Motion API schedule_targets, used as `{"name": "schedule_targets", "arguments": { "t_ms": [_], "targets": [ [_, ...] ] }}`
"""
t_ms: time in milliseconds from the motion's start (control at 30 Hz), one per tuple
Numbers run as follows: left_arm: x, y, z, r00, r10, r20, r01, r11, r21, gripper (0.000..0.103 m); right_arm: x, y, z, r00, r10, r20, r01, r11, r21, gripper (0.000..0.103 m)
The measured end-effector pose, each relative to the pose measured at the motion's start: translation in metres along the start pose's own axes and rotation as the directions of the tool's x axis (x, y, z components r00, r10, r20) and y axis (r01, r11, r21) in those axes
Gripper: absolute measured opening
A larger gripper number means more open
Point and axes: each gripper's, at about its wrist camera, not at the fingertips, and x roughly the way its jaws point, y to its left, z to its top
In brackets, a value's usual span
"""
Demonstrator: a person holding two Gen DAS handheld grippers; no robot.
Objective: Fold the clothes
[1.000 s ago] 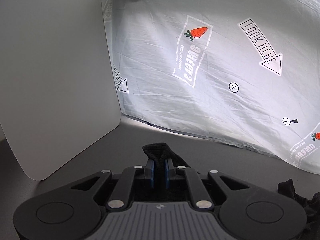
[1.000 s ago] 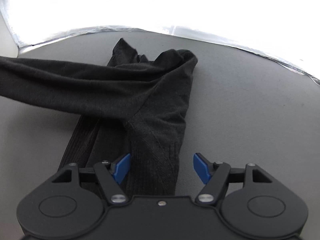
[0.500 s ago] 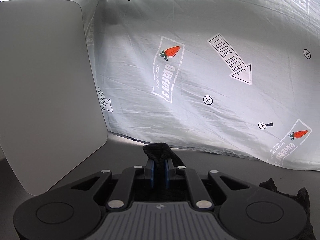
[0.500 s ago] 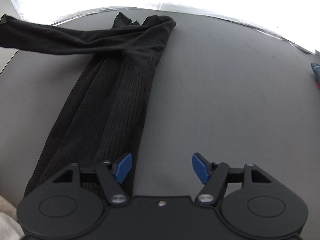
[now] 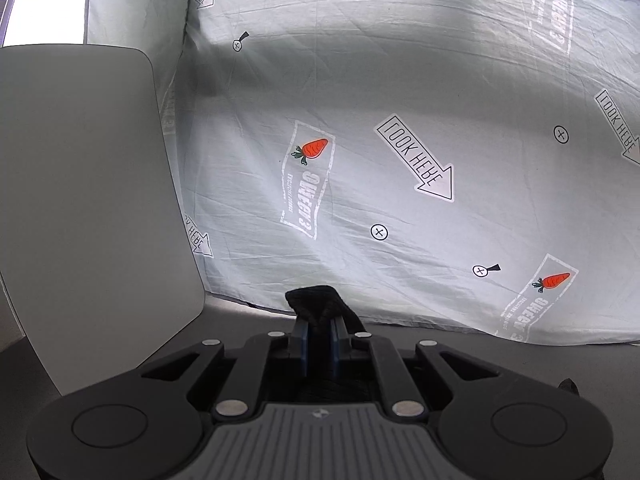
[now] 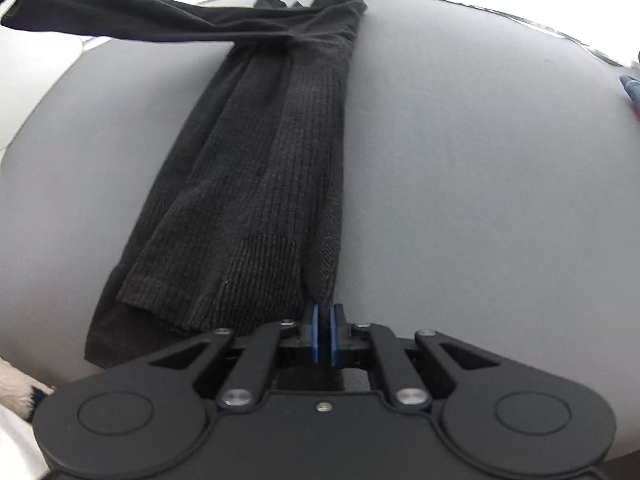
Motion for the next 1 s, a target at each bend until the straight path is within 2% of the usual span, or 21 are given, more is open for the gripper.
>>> {"name": "schedule_targets", "arguments": {
  "t_ms": [100,167,200,233,267,300,367,467,500,533,600,633,667,733,767,800,833,867,933,967,1000],
  "targets": [
    [-0.013,0.001,-0.002,1.000,-0.019,0.007,0.019,1.000,-0.013,0.012,-0.008,0.012,-0.001,0.997,-0.061,0.055,0.065,0.996,-0.066,0.020],
    [-0.024,-0.002,-0.004,0.999,-0.041,0.021,0.042,0.999,-0.013,0.012,-0.025,0.017,-0.001,0.986,-0.055,0.157,0.071,0.993,-0.096,0.041],
    [-0.032,-0.008,-0.006,0.997,-0.079,0.023,0.080,0.997,-0.002,0.012,-0.029,0.019,-0.001,0.982,-0.040,0.185,0.062,0.992,-0.114,0.044],
    [-0.041,-0.016,-0.009,0.992,-0.127,0.022,0.127,0.992,0.013,0.012,-0.025,0.021,0.000,0.987,-0.015,0.163,0.039,0.989,-0.143,0.044],
    [-0.050,-0.024,-0.011,0.985,-0.174,0.021,0.173,0.984,0.028,0.012,-0.013,0.023,0.003,0.995,-0.001,0.100,0.018,0.985,-0.174,0.042],
    [-0.058,-0.032,-0.014,0.975,-0.221,0.019,0.220,0.975,0.042,0.012,-0.004,0.023,0.006,0.999,-0.012,0.053,0.022,0.982,-0.185,0.041],
    [-0.076,-0.048,-0.019,0.950,-0.312,0.013,0.311,0.948,0.072,0.012,-0.003,0.015,0.011,0.998,-0.048,0.050,0.055,0.985,-0.161,0.039],
    [-0.102,-0.073,-0.027,0.896,-0.444,-0.001,0.441,0.890,0.114,0.012,-0.015,-0.005,0.018,0.992,-0.071,0.102,0.080,0.994,-0.079,0.042],
    [-0.109,-0.083,-0.034,0.872,-0.488,-0.023,0.487,0.864,0.129,0.012,-0.019,-0.012,0.020,0.990,-0.079,0.116,0.085,0.995,-0.052,0.042],
    [-0.117,-0.096,-0.044,0.839,-0.540,-0.065,0.543,0.828,0.142,0.012,-0.021,-0.018,0.020,0.989,-0.088,0.120,0.093,0.995,-0.035,0.042],
    [-0.128,-0.127,-0.072,0.754,-0.629,-0.191,0.657,0.732,0.184,0.013,-0.024,-0.031,0.019,0.985,-0.116,0.127,0.116,0.993,0.002,0.042],
    [-0.130,-0.140,-0.087,0.715,-0.650,-0.259,0.698,0.689,0.198,0.013,-0.025,-0.036,0.019,0.985,-0.122,0.124,0.121,0.993,0.019,0.042],
    [-0.128,-0.153,-0.103,0.664,-0.664,-0.345,0.743,0.640,0.196,0.015,-0.024,-0.041,0.018,0.984,-0.127,0.122,0.123,0.992,0.038,0.043],
    [-0.117,-0.180,-0.144,0.504,-0.655,-0.563,0.840,0.522,0.145,0.019,-0.021,-0.051,0.015,0.985,-0.122,0.123,0.112,0.990,0.081,0.043],
    [-0.113,-0.188,-0.162,0.457,-0.629,-0.628,0.859,0.495,0.129,0.019,-0.015,-0.055,0.015,0.986,-0.110,0.122,0.098,0.990,0.100,0.044],
    [-0.112,-0.192,-0.174,0.444,-0.601,-0.665,0.862,0.488,0.135,0.019,-0.016,-0.057,0.014,0.987,-0.099,0.126,0.085,0.990,0.112,0.044],
    [-0.112,-0.195,-0.184,0.438,-0.572,-0.694,0.863,0.484,0.146,0.019,-0.017,-0.059,0.013,0.988,-0.088,0.130,0.072,0.990,0.121,0.045],
    [-0.111,-0.193,-0.187,0.440,-0.566,-0.697,0.860,0.490,0.145,0.021,-0.018,-0.061,0.013,0.988,-0.076,0.134,0.059,0.990,0.127,0.045],
    [-0.110,-0.185,-0.186,0.449,-0.572,-0.686,0.851,0.508,0.133,0.032,-0.021,-0.060,0.014,0.987,-0.046,0.152,0.024,0.990,0.139,0.046],
    [-0.108,-0.178,-0.183,0.461,-0.582,-0.670,0.841,0.527,0.122,0.043,-0.022,-0.060,0.014,0.986,-0.014,0.166,-0.010,0.989,0.149,0.047],
    [-0.106,-0.171,-0.179,0.485,-0.581,-0.653,0.822,0.558,0.115,0.049,-0.022,-0.059,0.014,0.984,0.017,0.178,-0.046,0.986,0.158,0.048]
  ]
}}
